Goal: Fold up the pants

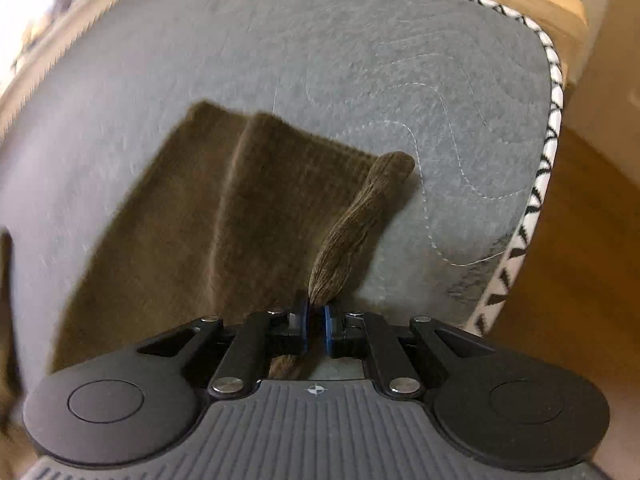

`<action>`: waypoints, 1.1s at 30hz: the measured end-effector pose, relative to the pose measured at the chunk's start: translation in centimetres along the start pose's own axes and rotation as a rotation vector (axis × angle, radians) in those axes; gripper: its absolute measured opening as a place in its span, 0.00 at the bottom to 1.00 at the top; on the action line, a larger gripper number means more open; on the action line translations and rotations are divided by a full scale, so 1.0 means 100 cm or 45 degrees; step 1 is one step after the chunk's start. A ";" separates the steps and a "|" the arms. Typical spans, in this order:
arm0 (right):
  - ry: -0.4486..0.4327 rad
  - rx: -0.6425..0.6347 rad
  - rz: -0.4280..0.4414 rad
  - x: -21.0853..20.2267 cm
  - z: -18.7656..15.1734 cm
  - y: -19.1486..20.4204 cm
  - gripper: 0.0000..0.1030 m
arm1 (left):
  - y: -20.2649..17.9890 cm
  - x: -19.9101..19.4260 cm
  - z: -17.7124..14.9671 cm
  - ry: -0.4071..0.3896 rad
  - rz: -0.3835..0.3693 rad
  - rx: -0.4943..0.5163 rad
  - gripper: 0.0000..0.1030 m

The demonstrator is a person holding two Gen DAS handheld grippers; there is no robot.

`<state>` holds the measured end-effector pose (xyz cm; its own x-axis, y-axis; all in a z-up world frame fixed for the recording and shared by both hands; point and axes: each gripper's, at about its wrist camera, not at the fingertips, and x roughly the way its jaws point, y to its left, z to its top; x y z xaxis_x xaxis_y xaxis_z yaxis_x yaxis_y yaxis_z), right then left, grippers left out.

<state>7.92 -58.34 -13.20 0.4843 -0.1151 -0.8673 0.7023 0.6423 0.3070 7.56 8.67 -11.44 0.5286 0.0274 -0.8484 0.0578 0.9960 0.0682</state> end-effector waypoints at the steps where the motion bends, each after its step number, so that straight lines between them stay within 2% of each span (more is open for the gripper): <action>1: -0.010 0.053 0.009 0.000 0.001 -0.003 0.21 | 0.000 0.000 -0.001 -0.002 0.000 0.000 1.00; 3: -0.017 0.159 0.022 0.004 0.009 -0.010 0.28 | 0.000 -0.001 -0.001 -0.007 0.001 0.002 1.00; 4: -0.017 0.199 0.026 0.007 0.010 -0.009 0.28 | 0.000 -0.001 -0.001 -0.008 0.002 0.001 1.00; 5: -0.019 0.233 0.026 0.010 0.014 -0.011 0.26 | 0.000 -0.001 -0.002 -0.009 0.002 0.000 1.00; 6: -0.031 0.241 0.006 0.010 0.014 -0.009 0.07 | 0.000 -0.002 -0.002 -0.009 0.002 0.000 1.00; 8: -0.100 0.244 -0.076 0.003 0.020 -0.011 0.06 | 0.000 -0.002 -0.002 -0.010 0.002 0.000 1.00; 10: -0.198 0.272 -0.110 -0.011 0.018 -0.015 0.05 | 0.000 -0.002 -0.002 -0.010 -0.004 0.000 1.00; 11: -0.240 0.267 -0.149 -0.017 0.018 -0.014 0.05 | 0.000 -0.001 -0.002 -0.010 -0.002 0.003 1.00; 12: -0.220 0.280 -0.184 -0.015 0.018 -0.016 0.06 | 0.000 -0.001 -0.002 -0.012 -0.002 0.005 1.00; 13: -0.164 0.303 -0.198 -0.013 0.016 -0.021 0.06 | 0.000 -0.001 -0.002 -0.012 -0.004 0.004 1.00; 15: -0.073 0.410 -0.277 -0.001 0.015 -0.036 0.15 | 0.001 -0.001 -0.002 -0.012 -0.009 0.005 1.00; 17: -0.144 0.435 -0.337 -0.011 0.020 -0.038 0.17 | 0.002 -0.001 -0.001 -0.010 -0.010 0.005 1.00; 19: -0.316 0.361 -0.465 -0.029 0.028 -0.024 0.22 | 0.002 0.000 -0.001 -0.009 -0.009 0.006 1.00; 20: -0.400 0.333 -0.457 -0.036 0.032 -0.017 0.22 | 0.002 0.000 -0.001 -0.010 -0.009 0.007 1.00; 22: -0.493 0.265 -0.289 -0.046 0.038 0.002 0.22 | 0.002 0.000 -0.001 -0.011 -0.010 0.008 1.00; 25: -0.386 0.069 0.061 -0.024 0.051 0.044 0.23 | 0.002 -0.001 -0.001 -0.019 -0.011 0.008 1.00; 26: -0.337 0.013 0.139 -0.013 0.053 0.059 0.23 | 0.001 -0.001 -0.002 -0.023 -0.011 0.007 1.00; 30: -0.194 -0.077 0.185 0.036 0.062 0.096 0.25 | 0.001 -0.002 -0.005 -0.039 -0.010 0.005 1.00; 33: -0.131 -0.055 0.131 0.061 0.069 0.114 0.29 | 0.001 -0.002 -0.004 -0.035 -0.010 0.004 1.00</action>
<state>22.46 -56.92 -12.27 0.6052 -0.1230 -0.7866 0.6241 0.6866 0.3728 7.09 8.83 -11.50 0.5515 0.0175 -0.8340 0.0647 0.9959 0.0637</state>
